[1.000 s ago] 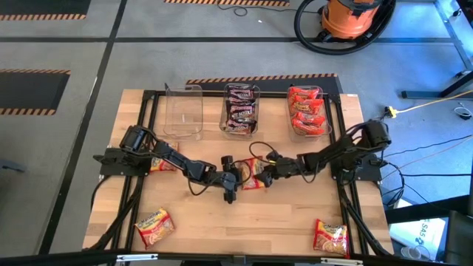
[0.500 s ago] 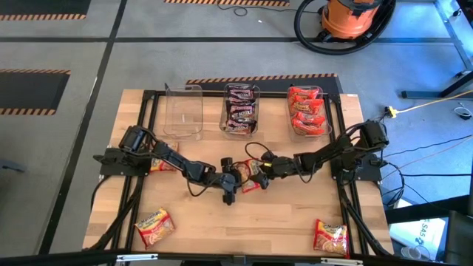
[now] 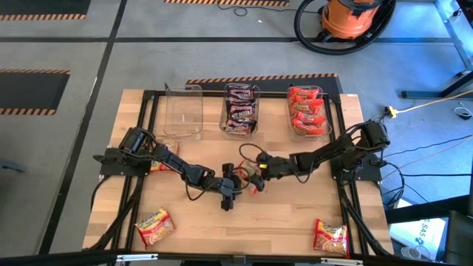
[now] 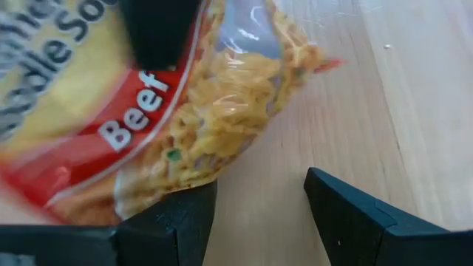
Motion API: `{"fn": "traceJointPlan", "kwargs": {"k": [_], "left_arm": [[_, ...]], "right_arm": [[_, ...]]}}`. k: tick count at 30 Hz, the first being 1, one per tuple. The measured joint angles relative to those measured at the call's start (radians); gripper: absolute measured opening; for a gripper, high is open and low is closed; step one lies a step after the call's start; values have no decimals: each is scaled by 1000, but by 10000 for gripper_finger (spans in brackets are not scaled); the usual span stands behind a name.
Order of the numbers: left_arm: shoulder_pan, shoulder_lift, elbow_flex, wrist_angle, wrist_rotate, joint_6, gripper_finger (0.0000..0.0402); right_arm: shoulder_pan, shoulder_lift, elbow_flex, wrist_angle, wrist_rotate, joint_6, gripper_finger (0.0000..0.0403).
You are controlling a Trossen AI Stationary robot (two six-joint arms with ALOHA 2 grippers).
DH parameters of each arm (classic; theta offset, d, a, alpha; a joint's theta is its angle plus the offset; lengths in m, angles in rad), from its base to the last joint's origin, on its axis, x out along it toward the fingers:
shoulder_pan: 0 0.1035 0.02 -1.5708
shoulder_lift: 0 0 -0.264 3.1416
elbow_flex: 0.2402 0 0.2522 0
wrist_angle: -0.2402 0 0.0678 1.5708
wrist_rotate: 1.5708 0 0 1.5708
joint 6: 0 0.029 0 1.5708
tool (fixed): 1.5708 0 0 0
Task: Sort Maruchan noodles
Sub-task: Put the red noodle pack into the left transparent bin
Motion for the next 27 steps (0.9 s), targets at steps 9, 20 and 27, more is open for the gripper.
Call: {"fn": "traceJointPlan", "kwargs": {"k": [9, 20, 27], "left_arm": [[0, 0, 0, 0, -17, 0, 208], [-30, -66, 1, -164, -85, 16, 208], [-107, -207, 1, -370, -164, -14, 208]], "right_arm": [[2, 1, 0, -52, -2, -18, 204], [4, 1, 10, -38, -18, -119, 125], [5, 1, 9, -23, -26, -252, 113]]}}
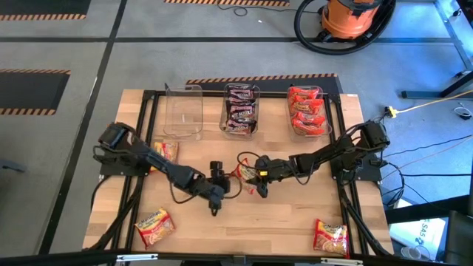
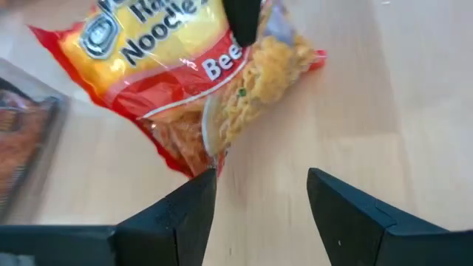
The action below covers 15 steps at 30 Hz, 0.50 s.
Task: Sort Maruchan noodles
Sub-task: Put the red noodle pack into the left transparent bin
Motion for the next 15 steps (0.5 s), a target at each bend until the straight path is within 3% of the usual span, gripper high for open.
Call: {"fn": "traceJointPlan", "kwargs": {"k": [6, 9, 15], "left_arm": [[-56, -91, 0, -51, -112, -14, 208], [-72, -103, 0, -18, -166, 10, 208], [-70, -101, 1, 139, -165, 86, 208]], "right_arm": [[38, 0, 8, 0, 87, -194, 112], [80, 0, 25, -9, 156, -311, 112], [132, 1, 81, -66, 226, -429, 111]]}}
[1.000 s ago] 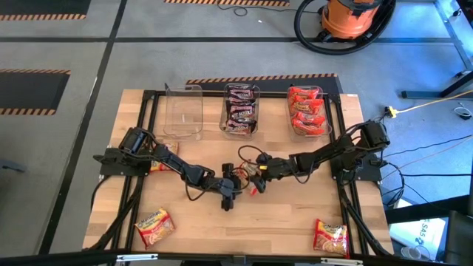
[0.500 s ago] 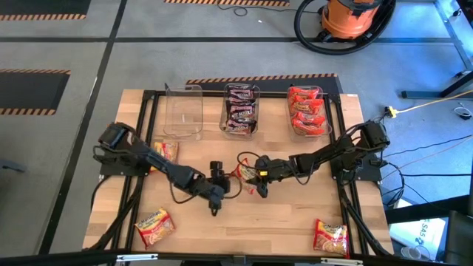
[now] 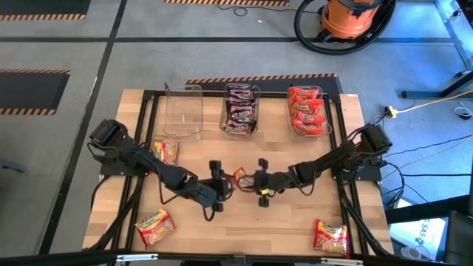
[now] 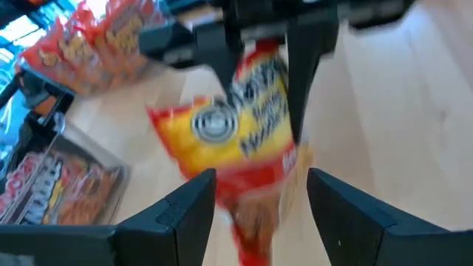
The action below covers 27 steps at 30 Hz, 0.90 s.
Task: Sort Maruchan noodles
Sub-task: Put the red noodle pack into the left transparent bin
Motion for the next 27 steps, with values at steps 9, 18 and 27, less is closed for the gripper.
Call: {"fn": "traceJointPlan", "kwargs": {"k": [9, 18, 27], "left_arm": [[7, 0, 4, 108, 4, 28, 209], [92, 0, 187, -173, 186, 3, 254], [230, 23, 198, -273, 482, -50, 264]], "right_arm": [[10, 22, 94, -162, 53, -45, 111], [10, 104, 150, -156, 38, -74, 111], [10, 124, 180, -164, 39, -102, 111]]}}
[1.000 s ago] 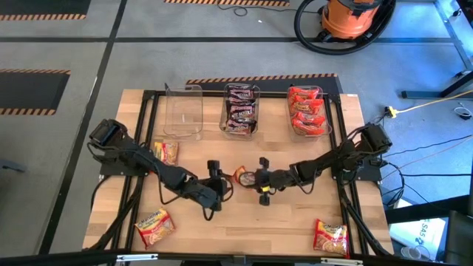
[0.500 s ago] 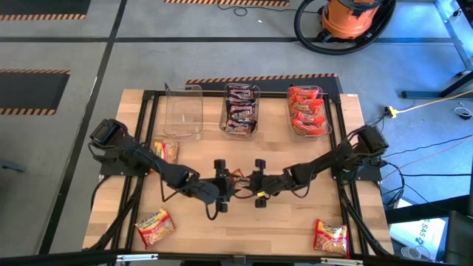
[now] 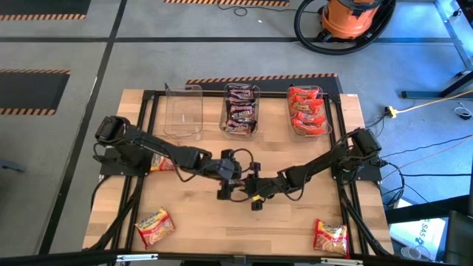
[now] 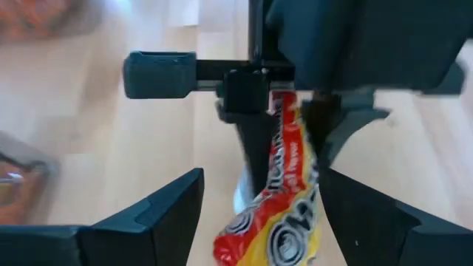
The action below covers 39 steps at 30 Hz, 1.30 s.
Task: Sort Maruchan noodles
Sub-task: Put the red noodle pack into the left transparent bin
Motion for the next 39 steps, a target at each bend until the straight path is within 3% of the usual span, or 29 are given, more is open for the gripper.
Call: {"fn": "traceJointPlan", "kwargs": {"k": [9, 16, 25, 29, 34, 39], "left_arm": [[32, 69, 0, -12, 179, -34, 259], [32, 130, 0, 7, 147, -29, 254], [23, 132, 0, 10, 145, -35, 157], [24, 132, 0, 6, 146, -39, 128], [22, 129, 0, -11, 151, -53, 123], [22, 97, 8, -46, 132, -58, 119]], "right_arm": [[0, 0, 0, -11, 7, 1, 111], [-1, 0, 0, -7, 8, 4, 111], [-1, 0, 0, 0, -36, 9, 112], [-1, 0, -2, 0, -44, 17, 141], [-1, -29, -1, -54, -54, 17, 196], [10, -121, 1, -167, -62, 24, 218]]}}
